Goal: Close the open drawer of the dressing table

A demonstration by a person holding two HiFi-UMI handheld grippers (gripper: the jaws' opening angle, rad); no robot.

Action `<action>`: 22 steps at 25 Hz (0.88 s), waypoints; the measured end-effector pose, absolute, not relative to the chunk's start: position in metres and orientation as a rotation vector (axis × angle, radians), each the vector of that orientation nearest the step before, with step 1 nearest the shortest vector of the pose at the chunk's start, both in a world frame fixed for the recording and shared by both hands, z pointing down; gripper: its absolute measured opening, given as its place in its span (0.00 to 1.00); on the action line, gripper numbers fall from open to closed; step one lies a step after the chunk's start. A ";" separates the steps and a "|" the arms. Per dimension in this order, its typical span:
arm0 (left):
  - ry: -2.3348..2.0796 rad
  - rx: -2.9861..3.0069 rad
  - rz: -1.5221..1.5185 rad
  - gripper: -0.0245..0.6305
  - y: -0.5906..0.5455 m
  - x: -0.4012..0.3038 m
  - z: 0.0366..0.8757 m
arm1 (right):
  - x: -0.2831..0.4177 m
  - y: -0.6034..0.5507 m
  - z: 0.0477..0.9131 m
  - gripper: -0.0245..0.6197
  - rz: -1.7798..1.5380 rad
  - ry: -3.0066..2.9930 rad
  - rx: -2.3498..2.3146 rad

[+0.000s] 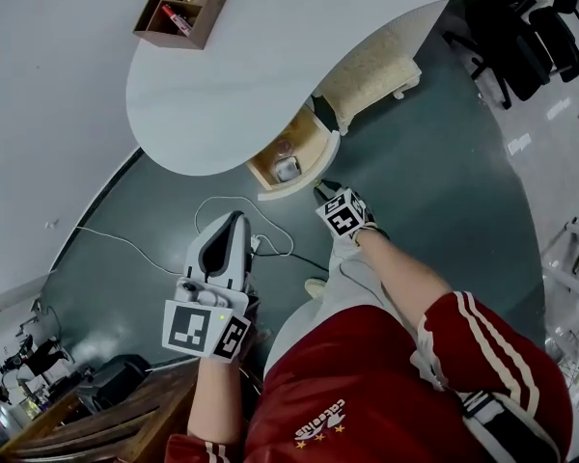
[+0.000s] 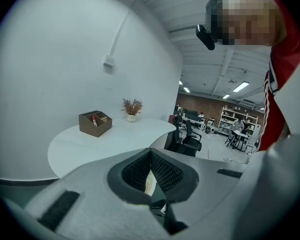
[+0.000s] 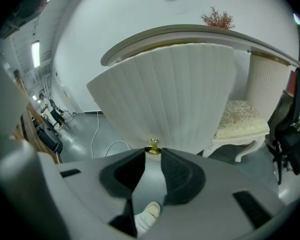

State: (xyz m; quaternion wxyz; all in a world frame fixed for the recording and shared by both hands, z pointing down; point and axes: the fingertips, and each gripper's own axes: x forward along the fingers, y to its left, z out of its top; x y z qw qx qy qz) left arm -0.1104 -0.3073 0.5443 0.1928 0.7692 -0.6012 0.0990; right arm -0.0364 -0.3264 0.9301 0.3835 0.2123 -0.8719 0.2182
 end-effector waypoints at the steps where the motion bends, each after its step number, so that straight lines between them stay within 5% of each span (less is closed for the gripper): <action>1: -1.694 2.153 0.275 0.04 -0.307 -0.112 0.544 | -0.038 -0.329 0.930 0.20 0.553 -2.230 0.542; 22: -1.797 2.065 0.264 0.04 -0.303 -0.162 0.540 | -0.096 -0.381 0.929 0.19 0.501 -2.271 0.550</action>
